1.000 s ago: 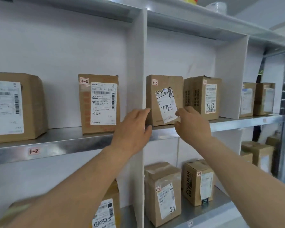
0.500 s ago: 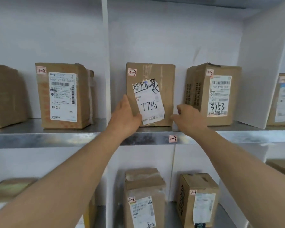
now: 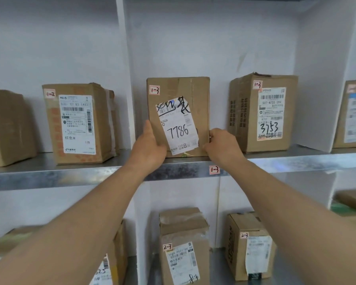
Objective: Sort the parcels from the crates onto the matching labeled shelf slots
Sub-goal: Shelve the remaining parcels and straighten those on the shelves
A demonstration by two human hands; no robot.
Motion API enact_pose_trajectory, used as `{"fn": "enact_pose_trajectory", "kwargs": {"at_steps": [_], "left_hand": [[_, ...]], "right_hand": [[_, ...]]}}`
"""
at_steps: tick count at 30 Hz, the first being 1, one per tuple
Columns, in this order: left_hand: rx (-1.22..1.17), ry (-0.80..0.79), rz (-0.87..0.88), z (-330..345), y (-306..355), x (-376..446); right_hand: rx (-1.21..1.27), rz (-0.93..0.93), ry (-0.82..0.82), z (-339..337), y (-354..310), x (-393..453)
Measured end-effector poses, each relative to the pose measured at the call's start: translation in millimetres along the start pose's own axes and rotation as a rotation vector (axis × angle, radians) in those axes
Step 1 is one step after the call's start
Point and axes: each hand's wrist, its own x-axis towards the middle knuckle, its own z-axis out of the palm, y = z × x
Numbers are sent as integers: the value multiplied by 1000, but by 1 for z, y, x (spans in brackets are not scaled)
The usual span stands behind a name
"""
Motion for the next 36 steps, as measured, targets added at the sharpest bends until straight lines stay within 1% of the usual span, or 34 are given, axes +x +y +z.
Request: {"fn": "enact_pose_trajectory", "kwargs": {"at_steps": [10, 14, 16, 17, 20, 23, 25, 27, 29, 31, 33, 36], "left_hand": [[40, -20, 39, 5, -6, 0], [33, 8, -25, 7, -4, 3], [52, 60, -27, 9, -2, 4], [65, 110, 4, 10, 0, 4], [94, 291, 192, 19, 17, -1], [157, 388, 313, 44, 50, -6], [145, 370, 360, 68, 72, -9], [122, 314, 357, 93, 90, -11], [101, 248, 330, 116, 102, -7], [80, 196, 261, 136, 112, 0], [69, 150, 173, 152, 120, 7], [47, 86, 76, 170, 127, 13]], "right_hand": [[-51, 34, 2, 1, -2, -5], [-31, 5, -30, -7, -2, -5], [-34, -23, -23, -16, 0, -6], [-45, -48, -14, -22, 3, -6], [-94, -148, 60, -50, 16, -3], [-134, -214, 164, -80, 45, 3], [-141, -221, 220, -100, 69, 7], [-117, -197, 253, -117, 95, 13], [-96, -165, 266, -130, 121, 21], [-99, -129, 265, -138, 144, 30], [-98, -91, 226, -140, 161, 38], [-51, -20, 70, -138, 177, 44]]}}
